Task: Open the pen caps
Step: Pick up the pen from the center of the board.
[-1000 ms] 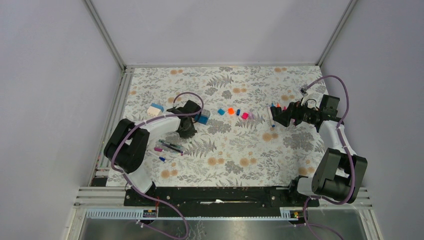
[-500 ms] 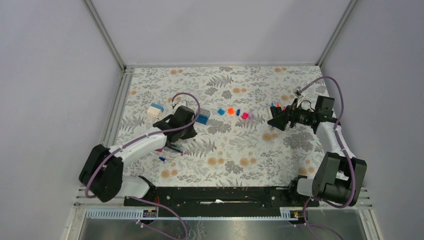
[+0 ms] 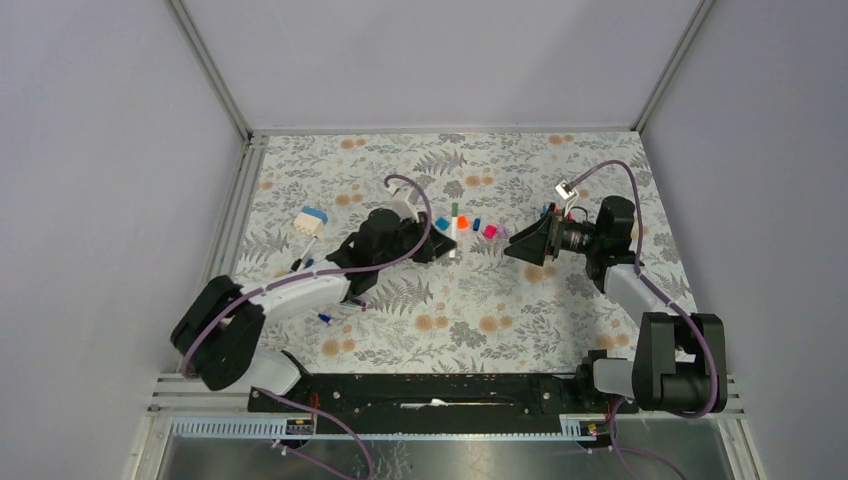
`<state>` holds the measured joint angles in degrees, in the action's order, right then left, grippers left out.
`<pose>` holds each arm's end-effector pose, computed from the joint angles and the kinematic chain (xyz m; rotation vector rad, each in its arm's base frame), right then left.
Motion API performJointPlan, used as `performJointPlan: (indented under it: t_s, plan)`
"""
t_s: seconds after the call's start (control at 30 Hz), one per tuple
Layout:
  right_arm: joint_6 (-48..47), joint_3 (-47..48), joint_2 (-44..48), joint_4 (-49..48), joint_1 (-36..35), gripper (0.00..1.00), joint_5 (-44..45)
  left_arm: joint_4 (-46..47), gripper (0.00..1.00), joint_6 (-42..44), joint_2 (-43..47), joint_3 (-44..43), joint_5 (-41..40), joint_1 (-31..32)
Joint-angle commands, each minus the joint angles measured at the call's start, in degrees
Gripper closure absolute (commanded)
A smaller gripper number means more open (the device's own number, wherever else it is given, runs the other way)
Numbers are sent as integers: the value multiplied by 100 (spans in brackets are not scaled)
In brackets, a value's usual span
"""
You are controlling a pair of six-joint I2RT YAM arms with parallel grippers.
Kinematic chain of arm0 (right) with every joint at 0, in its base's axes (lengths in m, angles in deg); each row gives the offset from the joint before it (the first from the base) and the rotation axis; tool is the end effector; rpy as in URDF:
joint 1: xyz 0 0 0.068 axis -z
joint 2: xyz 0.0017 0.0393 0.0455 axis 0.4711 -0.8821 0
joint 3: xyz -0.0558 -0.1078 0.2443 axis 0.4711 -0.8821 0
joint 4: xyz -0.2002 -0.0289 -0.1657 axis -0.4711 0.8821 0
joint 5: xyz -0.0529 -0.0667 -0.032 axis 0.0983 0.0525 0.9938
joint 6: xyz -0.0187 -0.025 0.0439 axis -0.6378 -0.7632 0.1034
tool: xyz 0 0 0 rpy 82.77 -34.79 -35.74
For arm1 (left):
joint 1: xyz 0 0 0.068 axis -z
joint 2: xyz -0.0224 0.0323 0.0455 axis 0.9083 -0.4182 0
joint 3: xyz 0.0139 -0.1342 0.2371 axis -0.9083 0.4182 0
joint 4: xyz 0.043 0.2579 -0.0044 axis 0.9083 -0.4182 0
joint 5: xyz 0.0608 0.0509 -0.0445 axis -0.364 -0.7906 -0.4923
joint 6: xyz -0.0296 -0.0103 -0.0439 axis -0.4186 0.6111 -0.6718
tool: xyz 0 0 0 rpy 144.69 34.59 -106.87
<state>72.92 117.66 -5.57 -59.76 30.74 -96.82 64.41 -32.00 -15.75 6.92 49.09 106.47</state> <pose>0.2512 0.0228 0.2315 -0.6051 1.7390 1.3876 0.2270 -0.2067 0.2368 0.1383 2.0533 -1.0919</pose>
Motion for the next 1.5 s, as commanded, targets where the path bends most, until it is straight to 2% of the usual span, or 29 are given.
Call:
performJointPlan:
  t_s: [0.0,0.1,0.33,0.47,0.77,0.9,1.0,1.03,1.3,1.47]
  plan:
    - [1798,-175,-103,-2185,-83,1,486,1376,100,-177,-552,-554,519,256]
    - [2511,-381,-215,-2889,-130,2,802,1491,100,-258,-925,-862,440,539]
    - [2780,-427,-410,-2709,-237,9,1247,1440,100,-312,-1406,-1274,83,931]
    - [2918,-439,-468,-2737,-236,17,1325,1358,100,-329,-1533,-1405,26,1042]
    - [2980,-395,-610,-2737,-594,54,1223,1222,100,-331,-1709,-1630,-99,1203]
    - [2871,-364,-604,-2737,-640,84,1171,1184,100,-296,-1684,-1655,-109,1221]
    - [2684,-299,-539,-2732,-643,97,1008,1028,100,-269,-1573,-1632,-236,1217]
    - [2576,-278,-510,-2706,-637,100,928,918,96,-246,-1506,-1628,-315,1222]
    - [1282,134,-335,-1542,-624,100,180,-153,53,627,-284,-1335,-1481,1233]
    - [551,212,-271,-1094,-623,100,-383,-420,19,1032,588,-954,-2275,1219]
